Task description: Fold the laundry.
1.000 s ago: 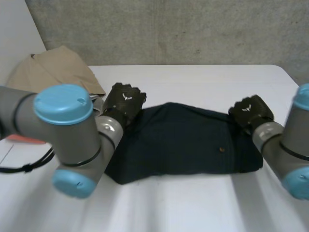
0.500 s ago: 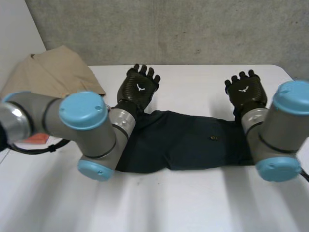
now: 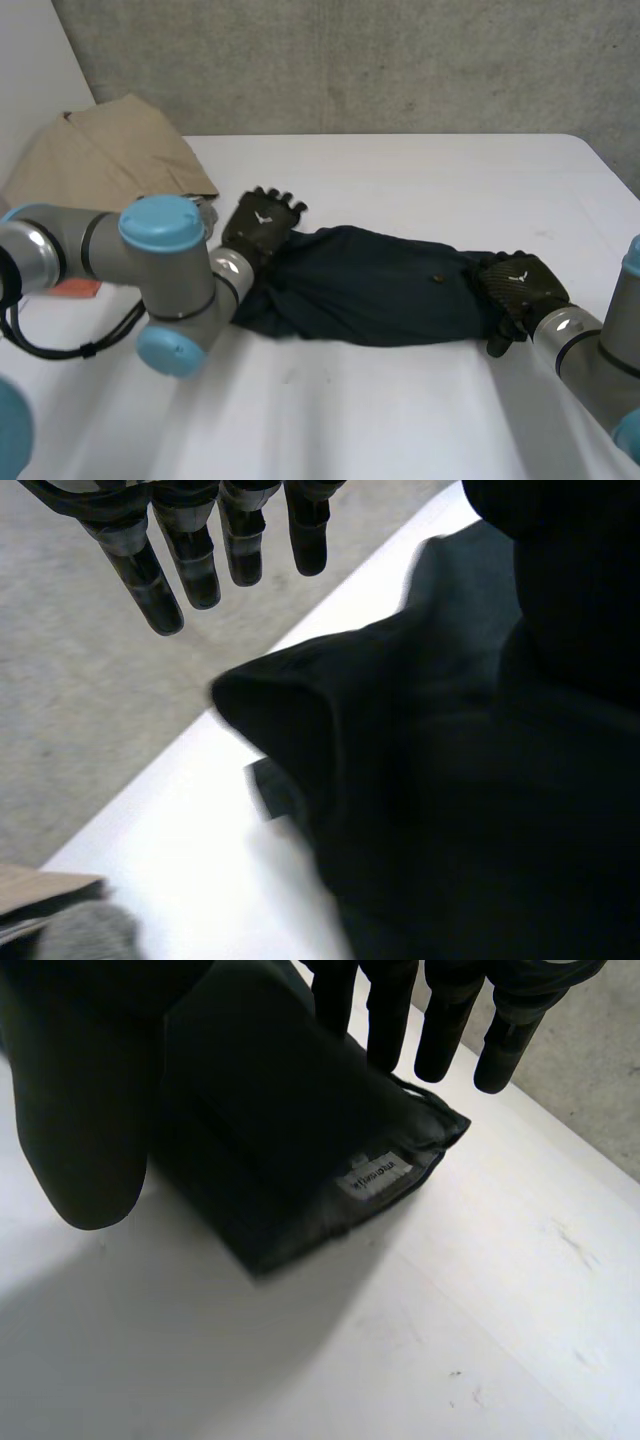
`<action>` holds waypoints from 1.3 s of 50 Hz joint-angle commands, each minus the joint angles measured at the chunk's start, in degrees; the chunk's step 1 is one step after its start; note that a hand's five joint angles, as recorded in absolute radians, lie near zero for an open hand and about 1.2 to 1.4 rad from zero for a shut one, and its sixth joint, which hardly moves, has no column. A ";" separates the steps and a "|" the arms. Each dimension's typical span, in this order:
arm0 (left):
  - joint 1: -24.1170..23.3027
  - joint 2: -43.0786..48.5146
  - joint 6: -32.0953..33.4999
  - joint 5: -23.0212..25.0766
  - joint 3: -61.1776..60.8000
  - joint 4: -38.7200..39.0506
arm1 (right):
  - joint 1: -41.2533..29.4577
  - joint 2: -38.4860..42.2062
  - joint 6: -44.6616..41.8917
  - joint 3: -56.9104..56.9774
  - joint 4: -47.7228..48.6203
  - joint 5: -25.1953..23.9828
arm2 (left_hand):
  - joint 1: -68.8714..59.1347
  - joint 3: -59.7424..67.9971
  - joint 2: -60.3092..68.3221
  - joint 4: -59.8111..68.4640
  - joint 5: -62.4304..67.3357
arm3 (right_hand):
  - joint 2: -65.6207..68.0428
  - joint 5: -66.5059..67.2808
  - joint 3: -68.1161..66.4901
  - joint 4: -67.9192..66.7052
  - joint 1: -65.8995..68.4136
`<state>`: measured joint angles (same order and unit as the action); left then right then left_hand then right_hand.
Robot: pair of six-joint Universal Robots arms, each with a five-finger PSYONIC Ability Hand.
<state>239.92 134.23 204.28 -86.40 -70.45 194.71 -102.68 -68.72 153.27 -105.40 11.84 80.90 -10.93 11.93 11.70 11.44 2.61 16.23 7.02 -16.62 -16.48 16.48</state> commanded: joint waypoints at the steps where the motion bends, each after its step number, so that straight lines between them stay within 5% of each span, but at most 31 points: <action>1: 3.18 5.42 0.85 0.00 8.83 1.02 | -0.42 0.34 -0.69 -3.14 7.84 1.89 | -2.82 1.81 2.05 2.31 1.13 | 4.12 3.32 -3.73 -3.86 3.86; 7: 4.15 6.13 3.40 0.27 9.19 0.41 | -0.59 2.09 -0.87 -2.70 11.18 4.52 | -2.48 1.48 1.71 1.98 0.80 | 12.17 11.37 -11.78 -11.91 11.91; 16: -0.24 -3.09 3.49 0.18 -3.10 -0.56 | -0.51 1.84 -0.61 -1.38 10.14 6.20 | -0.80 -0.20 0.03 0.29 -0.88 | 6.32 5.53 -5.93 -6.07 6.07; 29: -1.39 -17.16 4.11 0.27 -18.23 -0.38 | -0.24 -8.71 0.88 2.92 -11.21 5.32 | -0.29 -0.71 -0.48 -0.21 -1.39 | -6.23 -7.02 6.62 6.48 -6.48; 42: 1.87 -17.34 4.20 0.27 -18.14 -0.38 | -4.90 -4.24 10.03 3.10 -5.96 5.58 | -0.29 -0.71 -0.48 -0.21 -1.39 | 0.24 -0.55 0.15 0.01 -0.01; 50: 1.51 -18.04 3.67 0.18 -18.14 -0.38 | -5.16 3.15 9.77 4.77 -1.91 6.20 | -0.13 -0.88 -0.64 -0.38 -1.56 | 12.83 12.04 -12.44 -12.58 12.58; 53: 1.43 -18.22 3.58 0.18 -17.97 -0.38 | -4.64 4.03 9.50 5.21 -1.47 8.21 | -0.12 -0.88 -0.65 -0.38 -1.56 | 63.63 62.84 -63.25 -63.38 63.38; 60: 1.25 -20.59 3.40 0.00 -18.58 -0.47 | -2.01 -4.57 3.72 2.75 1.34 12.53 | -0.12 -0.88 -0.65 -0.38 -1.56 | 63.77 62.98 -63.38 -63.52 63.52; 65: 1.25 -23.05 3.32 0.00 -19.81 -0.64 | 3.97 -6.08 -10.07 2.39 1.17 11.47 | 0.04 -1.05 -0.81 -0.55 -1.73 | 63.77 62.98 -63.38 -63.52 63.52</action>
<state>241.14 113.86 207.65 -86.39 -88.93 194.21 -104.21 -71.72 156.32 -102.21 12.97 93.03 -10.76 11.93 11.60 11.36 2.60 66.68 56.05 -67.43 -68.11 61.67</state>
